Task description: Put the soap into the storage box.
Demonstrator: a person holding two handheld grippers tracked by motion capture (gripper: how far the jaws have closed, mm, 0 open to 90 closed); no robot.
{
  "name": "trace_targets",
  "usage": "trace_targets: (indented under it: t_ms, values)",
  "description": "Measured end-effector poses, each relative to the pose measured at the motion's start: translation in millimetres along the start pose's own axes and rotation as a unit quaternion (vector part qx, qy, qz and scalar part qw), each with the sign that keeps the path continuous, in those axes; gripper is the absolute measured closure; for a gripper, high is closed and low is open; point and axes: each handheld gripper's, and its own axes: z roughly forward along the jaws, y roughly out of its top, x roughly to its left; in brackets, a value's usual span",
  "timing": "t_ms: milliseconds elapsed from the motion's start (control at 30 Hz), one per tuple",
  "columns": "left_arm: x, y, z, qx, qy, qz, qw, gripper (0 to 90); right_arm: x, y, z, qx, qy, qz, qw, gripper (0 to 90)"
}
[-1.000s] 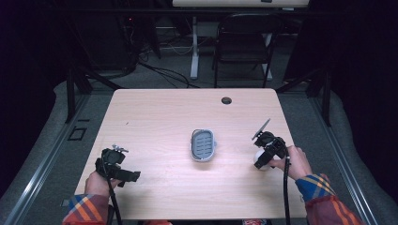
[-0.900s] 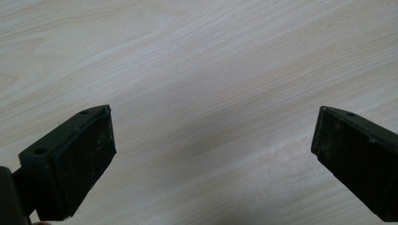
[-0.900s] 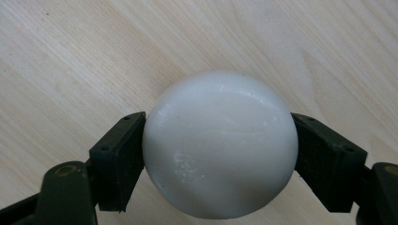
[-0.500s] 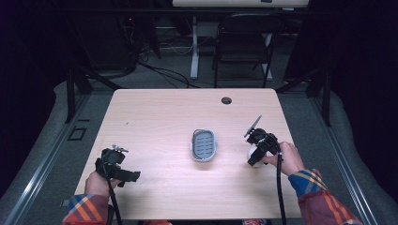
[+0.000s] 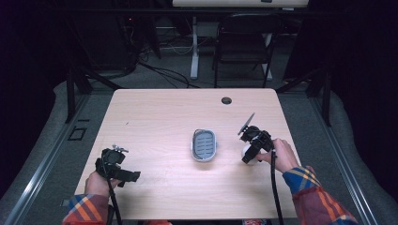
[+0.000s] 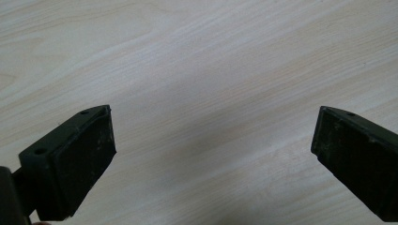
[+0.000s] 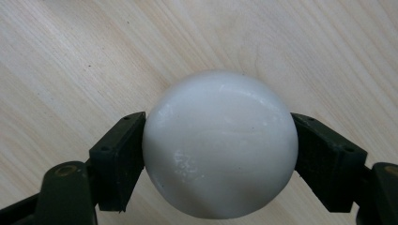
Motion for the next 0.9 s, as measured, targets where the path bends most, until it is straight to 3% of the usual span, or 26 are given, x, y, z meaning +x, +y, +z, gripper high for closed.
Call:
trace_targets:
  t_ms: [900]
  values:
    - [-0.3,0.0,0.7,0.000,0.000,0.000,1.0000,0.0,12.2,29.1,-3.8,-0.011,0.002,-0.024,0.9997,22.5]
